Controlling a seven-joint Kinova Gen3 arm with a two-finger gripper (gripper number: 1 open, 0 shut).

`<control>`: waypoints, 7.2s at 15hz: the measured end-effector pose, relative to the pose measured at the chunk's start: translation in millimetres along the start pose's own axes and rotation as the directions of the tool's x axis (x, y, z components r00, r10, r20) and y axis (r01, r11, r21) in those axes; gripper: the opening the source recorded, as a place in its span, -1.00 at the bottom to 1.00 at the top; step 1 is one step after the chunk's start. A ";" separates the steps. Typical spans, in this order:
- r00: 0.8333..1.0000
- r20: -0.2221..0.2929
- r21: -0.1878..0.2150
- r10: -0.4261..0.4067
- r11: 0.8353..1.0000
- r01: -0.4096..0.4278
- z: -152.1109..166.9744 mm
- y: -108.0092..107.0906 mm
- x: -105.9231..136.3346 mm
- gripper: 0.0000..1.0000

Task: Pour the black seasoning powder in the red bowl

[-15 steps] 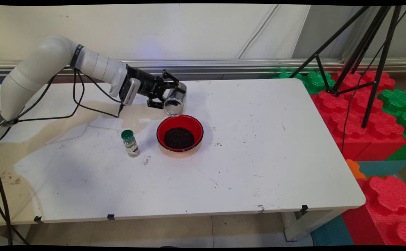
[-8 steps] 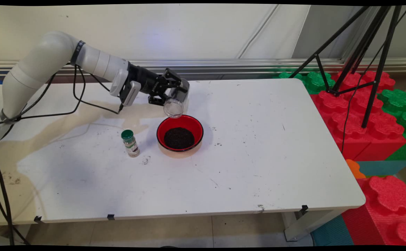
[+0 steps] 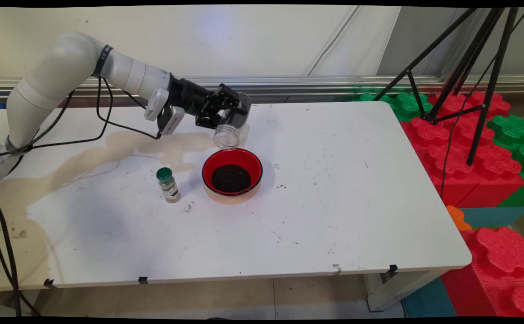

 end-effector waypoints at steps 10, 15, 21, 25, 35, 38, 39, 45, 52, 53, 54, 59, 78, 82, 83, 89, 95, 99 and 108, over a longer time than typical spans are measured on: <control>0.982 0.026 0.004 0.188 0.982 -0.188 -2.0 -17.3 6.5 -1.00; 0.965 0.029 -0.001 0.262 0.965 -0.262 -2.2 -19.2 8.9 -1.00; 0.942 0.030 -0.006 0.334 0.942 -0.334 -0.2 -19.4 11.6 -1.00; 0.920 0.036 -0.008 0.389 0.921 -0.389 3.5 -20.3 13.2 -1.00; 0.870 0.060 -0.006 0.490 0.872 -0.490 14.1 -24.3 18.5 -1.00; 0.853 0.073 -0.004 0.516 0.856 -0.517 15.6 -26.3 20.4 -1.00; 0.848 0.077 -0.003 0.524 0.851 -0.526 15.8 -27.1 20.9 -1.00; 0.816 0.094 0.002 0.571 0.819 -0.573 14.7 -29.1 24.6 -1.00; 0.783 0.115 0.008 0.612 0.787 -0.616 11.8 -32.6 29.3 -1.00; 0.779 0.117 0.009 0.616 0.784 -0.621 11.2 -33.4 30.3 -1.00; 0.776 0.119 0.010 0.619 0.781 -0.624 10.5 -34.1 31.2 -1.00; 0.768 0.127 0.018 0.628 0.772 -0.635 7.3 -37.7 37.3 -1.00; 0.747 0.143 0.033 0.650 0.751 -0.660 -1.5 -44.3 52.8 -1.00; 0.735 0.149 0.032 0.662 0.740 -0.672 -1.8 -44.6 53.9 -1.00; 0.732 0.150 0.032 0.664 0.737 -0.675 -1.9 -44.7 54.0 -1.00; 0.703 0.159 0.030 0.693 0.709 -0.705 -2.5 -44.7 56.2 -1.00; 0.675 0.170 0.032 0.718 0.681 -0.732 -3.6 -46.3 59.4 -1.00; 0.658 0.175 0.034 0.732 0.664 -0.747 -4.5 -46.8 61.7 -1.00; 0.611 0.186 0.034 0.769 0.617 -0.787 -8.0 -46.0 67.6 -1.00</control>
